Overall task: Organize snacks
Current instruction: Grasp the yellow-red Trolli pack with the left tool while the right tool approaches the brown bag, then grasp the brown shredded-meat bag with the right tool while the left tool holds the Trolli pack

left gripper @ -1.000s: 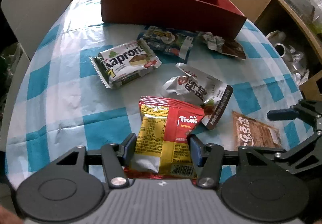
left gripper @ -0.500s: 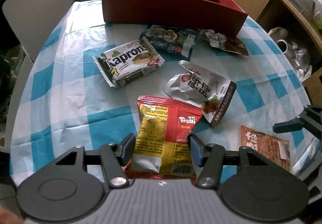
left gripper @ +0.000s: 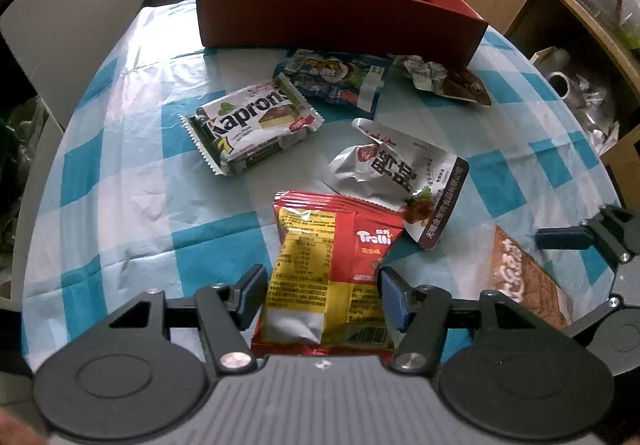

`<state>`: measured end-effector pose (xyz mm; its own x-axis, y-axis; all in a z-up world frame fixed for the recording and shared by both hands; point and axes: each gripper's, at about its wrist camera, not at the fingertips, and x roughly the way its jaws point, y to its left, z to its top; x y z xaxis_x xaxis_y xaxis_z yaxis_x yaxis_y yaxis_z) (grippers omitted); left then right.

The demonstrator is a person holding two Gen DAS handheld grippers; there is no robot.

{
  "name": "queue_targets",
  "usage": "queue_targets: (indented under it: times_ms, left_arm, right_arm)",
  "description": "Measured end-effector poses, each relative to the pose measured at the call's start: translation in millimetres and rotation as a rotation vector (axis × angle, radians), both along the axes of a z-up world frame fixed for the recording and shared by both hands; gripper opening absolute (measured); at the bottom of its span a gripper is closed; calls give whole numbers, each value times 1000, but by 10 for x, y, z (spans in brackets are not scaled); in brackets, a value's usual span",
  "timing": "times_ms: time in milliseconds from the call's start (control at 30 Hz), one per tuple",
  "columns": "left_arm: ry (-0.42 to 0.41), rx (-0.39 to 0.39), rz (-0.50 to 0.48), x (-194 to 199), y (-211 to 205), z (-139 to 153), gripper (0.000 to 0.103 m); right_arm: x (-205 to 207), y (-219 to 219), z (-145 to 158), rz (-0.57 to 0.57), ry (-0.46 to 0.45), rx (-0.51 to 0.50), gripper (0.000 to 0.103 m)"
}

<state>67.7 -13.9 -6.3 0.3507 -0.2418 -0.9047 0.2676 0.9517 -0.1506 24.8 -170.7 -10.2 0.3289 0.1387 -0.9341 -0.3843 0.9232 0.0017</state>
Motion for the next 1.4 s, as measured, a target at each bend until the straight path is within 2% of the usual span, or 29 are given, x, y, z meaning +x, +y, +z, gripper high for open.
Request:
queue_targets:
  times_ms: [100,367,433,567,667,733,800,867,933,1000,1033,1100,1233,1400]
  left_arm:
    - [0,-1,0,-6,14,0,55]
    - [-1,9,-7,-10,-2,-4,56]
    - [-3,12,-14,-18,-11,-4,59]
    - [-16,34,-42,-45,-47,-12,61]
    - [-18,57,-63,-47,-99,-23,65]
    - [-16,68,-71,-36,-125,-30,67]
    - [-28,89,-78,-34,-140,-36,67]
    - [-52,119,-79,-48,-142,-45,67]
    - [-78,132,-70,-67,-127,-47,60]
    - [-88,137,-54,-61,-117,-51,59]
    - [-87,134,-44,-49,-119,-49,55]
    - [-85,131,-27,-42,-120,-32,52]
    - [-83,140,-2,-28,-110,-18,50]
    - [-101,128,40,-24,-55,44,49]
  right_arm:
    - [-61,-69,-26,-25,-18,5,103]
    - [-38,-132,2,58,23,7,103]
    - [-17,-145,15,71,42,8,103]
    - [25,-95,9,142,81,-45,103]
    - [-4,6,23,168,92,-72,96]
    - [-33,87,52,178,76,-79,87]
    - [-30,148,61,171,65,-72,87]
    - [-25,144,68,165,46,-63,82]
    - [-16,58,96,131,33,-37,75]
    - [-3,-66,116,74,25,24,74]
    - [-8,-104,119,52,18,45,74]
    - [-51,-96,112,40,-4,49,73]
    - [-73,-60,146,15,-35,109,61]
    - [-5,-109,219,-35,-56,161,56]
